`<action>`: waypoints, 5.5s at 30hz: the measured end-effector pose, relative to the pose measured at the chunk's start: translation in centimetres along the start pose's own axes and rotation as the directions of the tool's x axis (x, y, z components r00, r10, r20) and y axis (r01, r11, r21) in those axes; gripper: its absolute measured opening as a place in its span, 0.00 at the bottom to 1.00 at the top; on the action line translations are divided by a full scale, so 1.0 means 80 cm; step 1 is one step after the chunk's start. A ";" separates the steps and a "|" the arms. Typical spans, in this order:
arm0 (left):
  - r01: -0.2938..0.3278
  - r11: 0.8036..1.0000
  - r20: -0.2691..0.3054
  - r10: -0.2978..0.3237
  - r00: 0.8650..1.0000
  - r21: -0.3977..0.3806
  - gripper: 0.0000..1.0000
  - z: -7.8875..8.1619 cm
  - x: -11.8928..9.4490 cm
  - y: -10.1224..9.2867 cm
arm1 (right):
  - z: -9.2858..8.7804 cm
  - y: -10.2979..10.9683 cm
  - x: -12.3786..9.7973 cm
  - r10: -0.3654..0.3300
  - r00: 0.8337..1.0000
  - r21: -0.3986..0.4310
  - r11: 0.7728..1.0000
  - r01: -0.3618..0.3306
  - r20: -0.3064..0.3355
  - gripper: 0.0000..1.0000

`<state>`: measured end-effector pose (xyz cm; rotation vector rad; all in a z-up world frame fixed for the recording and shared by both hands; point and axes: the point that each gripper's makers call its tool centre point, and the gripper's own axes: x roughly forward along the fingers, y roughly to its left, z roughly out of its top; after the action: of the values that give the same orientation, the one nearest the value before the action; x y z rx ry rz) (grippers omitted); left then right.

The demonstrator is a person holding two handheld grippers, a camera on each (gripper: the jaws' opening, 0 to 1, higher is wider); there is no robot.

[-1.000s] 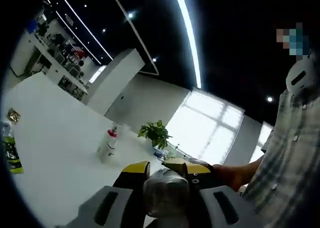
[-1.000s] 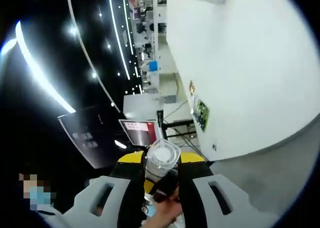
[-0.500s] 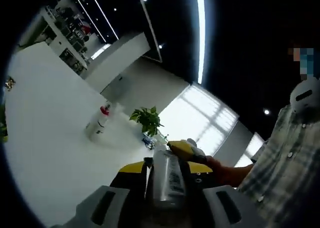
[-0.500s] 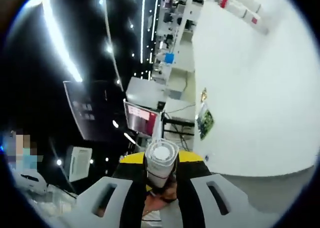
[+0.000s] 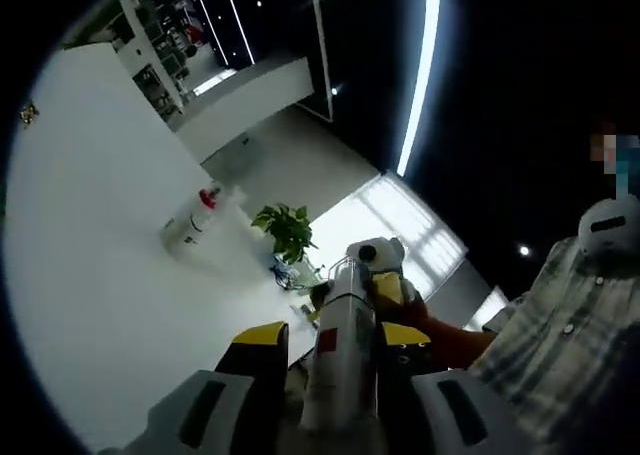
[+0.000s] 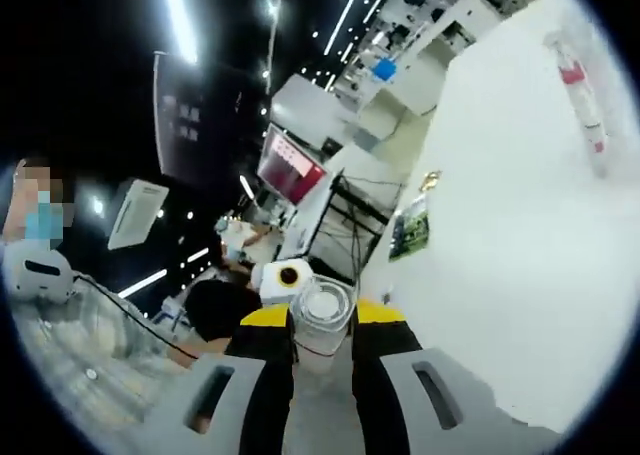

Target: Arrange the skincare products in the storage area until every visible bottle or jar stands upright without overlapping.

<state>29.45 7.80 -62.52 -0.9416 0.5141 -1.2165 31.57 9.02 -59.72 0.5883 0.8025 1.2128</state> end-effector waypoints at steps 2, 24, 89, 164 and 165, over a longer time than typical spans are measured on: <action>0.024 1.000 -0.018 -0.025 1.000 -0.018 0.36 -0.005 0.002 -0.005 | -0.001 0.008 0.004 0.027 0.999 -0.029 0.999 -0.027 -0.022 0.19; 0.127 0.991 -0.121 -0.132 0.984 -0.045 0.34 -0.032 0.005 -0.030 | 0.004 0.025 0.020 0.071 0.997 -0.075 0.995 -0.071 0.001 0.19; 0.054 0.987 -0.133 -0.034 0.991 0.151 0.28 -0.031 -0.012 -0.048 | -0.016 0.071 0.023 0.155 0.976 -0.341 0.919 -0.199 -0.151 0.19; -0.431 0.713 0.006 0.514 0.858 0.552 0.33 -0.009 -0.040 0.047 | -0.007 -0.035 0.010 -0.253 0.952 -0.039 0.964 0.263 0.175 0.21; -0.427 0.713 0.003 0.512 0.859 0.557 0.33 -0.010 -0.039 0.046 | -0.008 -0.037 0.007 -0.255 0.949 -0.025 0.964 0.264 0.183 0.21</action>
<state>29.90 10.67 -66.46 -0.1981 0.4563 -0.8825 32.84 8.79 -62.51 0.5247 0.6732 0.9214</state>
